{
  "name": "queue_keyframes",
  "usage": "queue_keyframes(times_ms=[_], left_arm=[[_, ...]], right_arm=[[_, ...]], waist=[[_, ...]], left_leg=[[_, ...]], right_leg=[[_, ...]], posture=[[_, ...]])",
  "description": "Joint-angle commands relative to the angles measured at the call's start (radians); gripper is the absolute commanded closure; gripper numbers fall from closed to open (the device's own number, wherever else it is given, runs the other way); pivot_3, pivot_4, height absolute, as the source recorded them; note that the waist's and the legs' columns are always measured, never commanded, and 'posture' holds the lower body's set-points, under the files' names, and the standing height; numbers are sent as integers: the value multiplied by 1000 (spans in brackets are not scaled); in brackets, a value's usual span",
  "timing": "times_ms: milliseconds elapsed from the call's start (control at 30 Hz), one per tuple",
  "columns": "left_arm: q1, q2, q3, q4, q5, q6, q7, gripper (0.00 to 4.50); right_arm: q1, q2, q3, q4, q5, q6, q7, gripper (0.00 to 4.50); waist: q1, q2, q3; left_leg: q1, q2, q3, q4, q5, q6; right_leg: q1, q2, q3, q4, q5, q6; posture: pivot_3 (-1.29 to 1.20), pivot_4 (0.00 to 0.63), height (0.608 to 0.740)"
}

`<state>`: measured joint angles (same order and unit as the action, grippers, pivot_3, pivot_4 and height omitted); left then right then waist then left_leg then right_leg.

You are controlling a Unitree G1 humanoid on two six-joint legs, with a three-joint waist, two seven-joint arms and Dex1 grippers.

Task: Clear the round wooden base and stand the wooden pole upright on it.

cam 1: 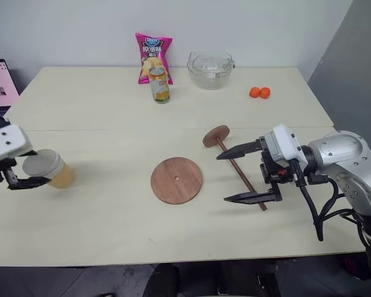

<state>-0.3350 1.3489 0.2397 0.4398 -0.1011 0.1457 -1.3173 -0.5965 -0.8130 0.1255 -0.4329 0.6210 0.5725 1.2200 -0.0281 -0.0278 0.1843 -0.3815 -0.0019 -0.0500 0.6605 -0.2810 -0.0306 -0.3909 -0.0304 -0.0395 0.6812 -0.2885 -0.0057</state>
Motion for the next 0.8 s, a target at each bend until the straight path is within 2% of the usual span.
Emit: queue_keyframes(times_ms=[33,267,433,600,800], left_arm=[[5,2,153,-141,-101,72,23,51],[87,-158,284,-555,-409,373,33,51],[173,-277,227,-767,-443,386,124,51],[210,-381,184,-885,-508,415,190,51],[276,-452,116,-995,-510,394,251,51]], right_arm=[[-4,-12,-63,10,3,-25,-5,0],[19,-41,-123,53,-31,10,-80,0],[28,-95,-74,80,-152,42,-152,0],[7,-97,-36,95,-211,117,-217,0],[-20,13,-43,93,-159,318,-338,0]], waist=[[2,0,0],[4,1,0],[0,1,0],[1,1,0],[2,1,0]], left_leg=[[0,0,0,0,0,0],[0,-1,1,1,0,0],[0,-1,1,1,0,0],[1,-1,1,1,0,0],[1,-1,1,1,0,0]], right_leg=[[0,0,0,0,0,0],[1,-2,1,0,0,1],[1,-1,1,0,0,0],[1,-1,2,1,0,0],[1,-1,2,1,1,0]], posture=[[0,150,740],[0,150,740],[0,150,740],[0,150,740],[0,150,740]])
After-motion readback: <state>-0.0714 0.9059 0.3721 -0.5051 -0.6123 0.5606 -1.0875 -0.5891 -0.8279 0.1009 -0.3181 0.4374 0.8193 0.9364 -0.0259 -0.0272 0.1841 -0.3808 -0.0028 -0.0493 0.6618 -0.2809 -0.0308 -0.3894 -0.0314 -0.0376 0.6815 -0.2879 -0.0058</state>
